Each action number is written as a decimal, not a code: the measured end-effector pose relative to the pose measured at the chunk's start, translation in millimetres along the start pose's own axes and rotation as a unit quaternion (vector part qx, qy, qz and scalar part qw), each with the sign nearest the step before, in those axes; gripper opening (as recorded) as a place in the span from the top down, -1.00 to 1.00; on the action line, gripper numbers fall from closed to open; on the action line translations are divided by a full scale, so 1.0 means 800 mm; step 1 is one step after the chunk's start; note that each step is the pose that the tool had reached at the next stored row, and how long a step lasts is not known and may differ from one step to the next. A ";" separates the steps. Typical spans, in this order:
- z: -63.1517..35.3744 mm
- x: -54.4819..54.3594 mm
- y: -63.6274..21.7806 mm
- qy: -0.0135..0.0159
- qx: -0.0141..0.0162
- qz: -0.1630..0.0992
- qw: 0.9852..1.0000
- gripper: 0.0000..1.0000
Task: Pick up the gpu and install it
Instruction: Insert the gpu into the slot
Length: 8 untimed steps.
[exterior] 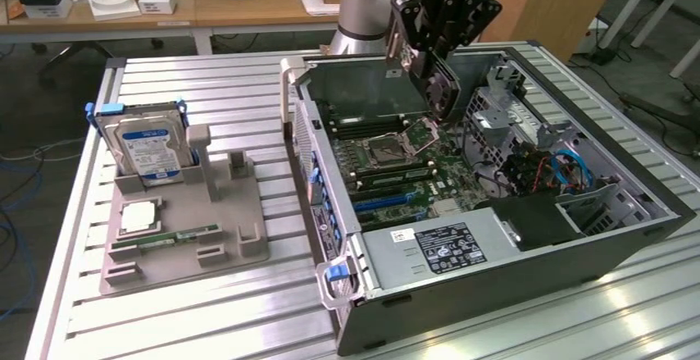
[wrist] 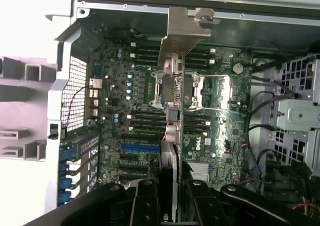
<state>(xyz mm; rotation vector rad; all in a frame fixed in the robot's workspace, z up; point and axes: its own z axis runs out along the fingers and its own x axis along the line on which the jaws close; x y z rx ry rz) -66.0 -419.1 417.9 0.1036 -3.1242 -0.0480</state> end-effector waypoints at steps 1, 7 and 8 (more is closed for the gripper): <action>0.000 0.000 0.000 0.000 0.000 -0.009 1.000 0.47; 0.000 0.000 0.000 0.002 0.001 -0.063 0.998 0.47; 0.000 0.000 0.000 0.002 0.001 -0.072 0.997 0.47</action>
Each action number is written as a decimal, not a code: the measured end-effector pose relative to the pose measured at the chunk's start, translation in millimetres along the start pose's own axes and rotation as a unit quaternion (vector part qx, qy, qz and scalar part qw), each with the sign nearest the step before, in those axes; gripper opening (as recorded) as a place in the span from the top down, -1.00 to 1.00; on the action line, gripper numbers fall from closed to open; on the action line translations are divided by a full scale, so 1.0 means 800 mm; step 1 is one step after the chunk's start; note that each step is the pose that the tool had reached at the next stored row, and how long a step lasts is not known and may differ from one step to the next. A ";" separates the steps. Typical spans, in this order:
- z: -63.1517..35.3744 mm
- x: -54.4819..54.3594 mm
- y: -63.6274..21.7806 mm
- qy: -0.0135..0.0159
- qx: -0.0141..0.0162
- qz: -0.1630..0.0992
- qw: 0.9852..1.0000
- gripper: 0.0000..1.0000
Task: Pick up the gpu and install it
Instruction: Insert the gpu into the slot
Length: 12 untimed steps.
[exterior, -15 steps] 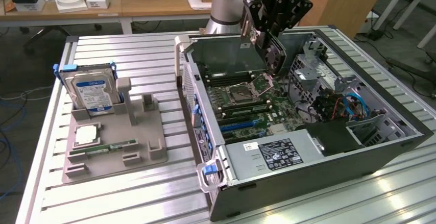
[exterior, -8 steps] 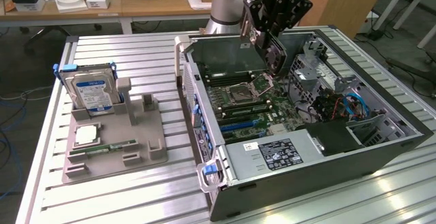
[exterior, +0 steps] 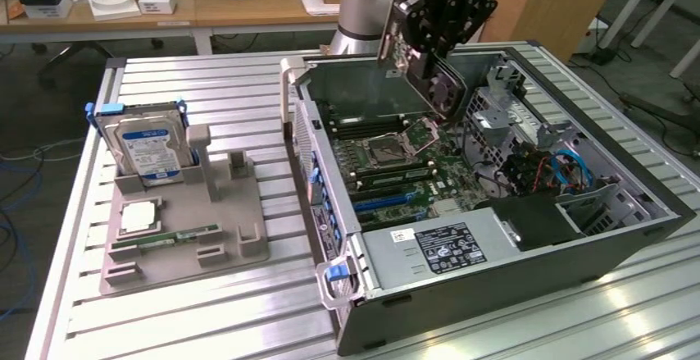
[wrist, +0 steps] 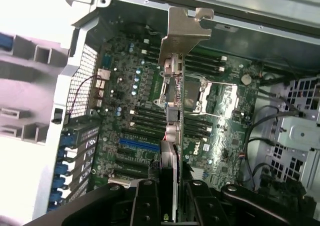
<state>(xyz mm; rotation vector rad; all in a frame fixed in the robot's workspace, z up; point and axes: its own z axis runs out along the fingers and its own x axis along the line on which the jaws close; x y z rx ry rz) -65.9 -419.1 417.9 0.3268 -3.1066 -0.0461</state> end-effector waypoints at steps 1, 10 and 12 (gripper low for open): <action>0.000 0.000 0.000 0.000 0.000 -0.009 1.000 0.47; 0.000 0.000 0.000 0.003 0.001 -0.084 0.996 0.47; 0.001 0.000 0.000 0.003 0.001 -0.102 0.995 0.47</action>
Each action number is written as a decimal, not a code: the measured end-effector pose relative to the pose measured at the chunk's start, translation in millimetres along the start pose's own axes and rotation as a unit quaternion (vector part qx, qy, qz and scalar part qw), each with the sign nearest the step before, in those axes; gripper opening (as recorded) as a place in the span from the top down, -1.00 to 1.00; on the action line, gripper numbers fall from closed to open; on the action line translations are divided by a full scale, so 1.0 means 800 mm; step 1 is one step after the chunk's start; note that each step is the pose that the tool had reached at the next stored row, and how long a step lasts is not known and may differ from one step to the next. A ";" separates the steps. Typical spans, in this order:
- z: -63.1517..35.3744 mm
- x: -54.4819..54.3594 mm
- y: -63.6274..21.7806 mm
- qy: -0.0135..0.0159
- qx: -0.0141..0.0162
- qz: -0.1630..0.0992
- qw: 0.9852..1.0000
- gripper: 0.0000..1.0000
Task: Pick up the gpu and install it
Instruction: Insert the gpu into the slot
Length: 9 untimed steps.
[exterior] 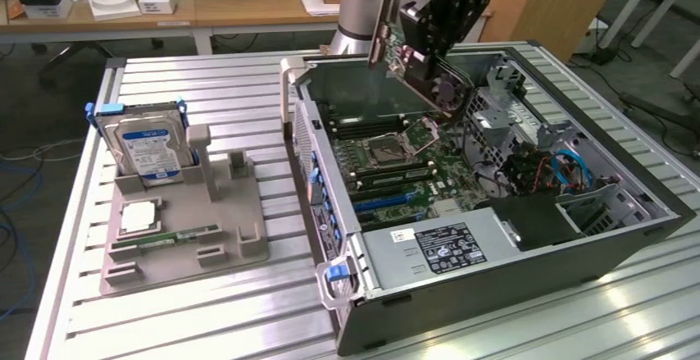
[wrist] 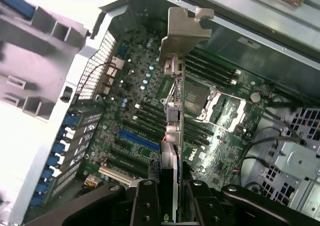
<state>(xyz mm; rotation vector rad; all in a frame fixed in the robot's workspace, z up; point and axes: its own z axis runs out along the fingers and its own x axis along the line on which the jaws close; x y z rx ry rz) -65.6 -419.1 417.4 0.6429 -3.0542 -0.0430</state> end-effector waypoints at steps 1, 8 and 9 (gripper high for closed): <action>0.000 0.000 0.000 0.000 0.000 -0.009 1.000 0.47; 0.001 -0.001 0.000 0.002 0.001 -0.064 0.998 0.47; 0.001 -0.001 0.000 0.002 0.001 -0.071 0.997 0.47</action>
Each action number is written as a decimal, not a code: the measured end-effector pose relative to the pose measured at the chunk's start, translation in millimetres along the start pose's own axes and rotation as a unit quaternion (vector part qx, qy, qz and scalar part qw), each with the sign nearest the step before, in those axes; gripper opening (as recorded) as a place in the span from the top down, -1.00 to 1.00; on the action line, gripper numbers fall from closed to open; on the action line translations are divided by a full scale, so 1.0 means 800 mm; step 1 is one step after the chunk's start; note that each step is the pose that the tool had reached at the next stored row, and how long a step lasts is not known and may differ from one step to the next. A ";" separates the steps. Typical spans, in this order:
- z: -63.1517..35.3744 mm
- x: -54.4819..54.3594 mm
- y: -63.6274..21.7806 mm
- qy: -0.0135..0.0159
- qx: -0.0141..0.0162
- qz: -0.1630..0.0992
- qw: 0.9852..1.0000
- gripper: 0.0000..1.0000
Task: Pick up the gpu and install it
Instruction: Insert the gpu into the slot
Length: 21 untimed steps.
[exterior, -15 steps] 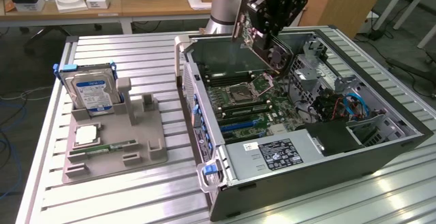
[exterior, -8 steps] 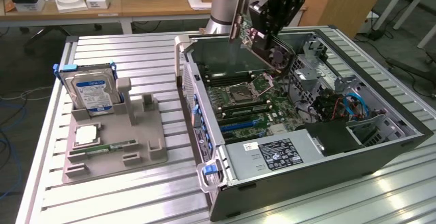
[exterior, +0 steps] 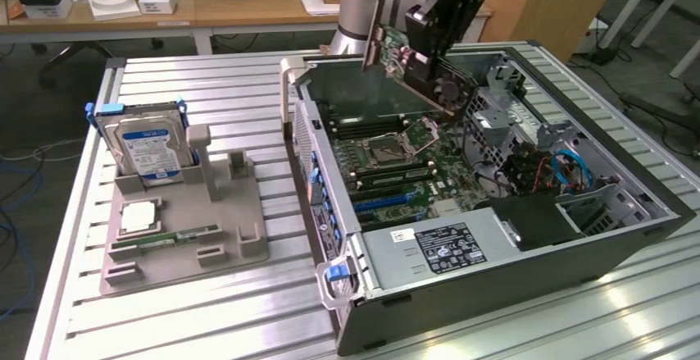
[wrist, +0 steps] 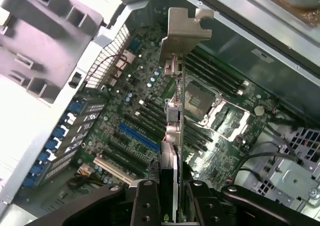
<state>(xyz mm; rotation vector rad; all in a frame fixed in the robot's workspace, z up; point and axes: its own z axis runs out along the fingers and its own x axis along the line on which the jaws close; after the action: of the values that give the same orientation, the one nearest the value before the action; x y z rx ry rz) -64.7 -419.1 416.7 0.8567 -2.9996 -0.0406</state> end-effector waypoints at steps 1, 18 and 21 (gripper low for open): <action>0.000 0.000 0.000 0.000 0.000 -0.007 1.000 0.47; 0.002 -0.003 -0.002 0.004 0.002 -0.131 0.991 0.47; 0.002 -0.004 -0.003 0.005 0.002 -0.153 0.988 0.47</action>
<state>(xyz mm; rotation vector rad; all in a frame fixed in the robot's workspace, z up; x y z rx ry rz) -61.0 -419.1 414.7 1.3031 -2.8302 -0.0349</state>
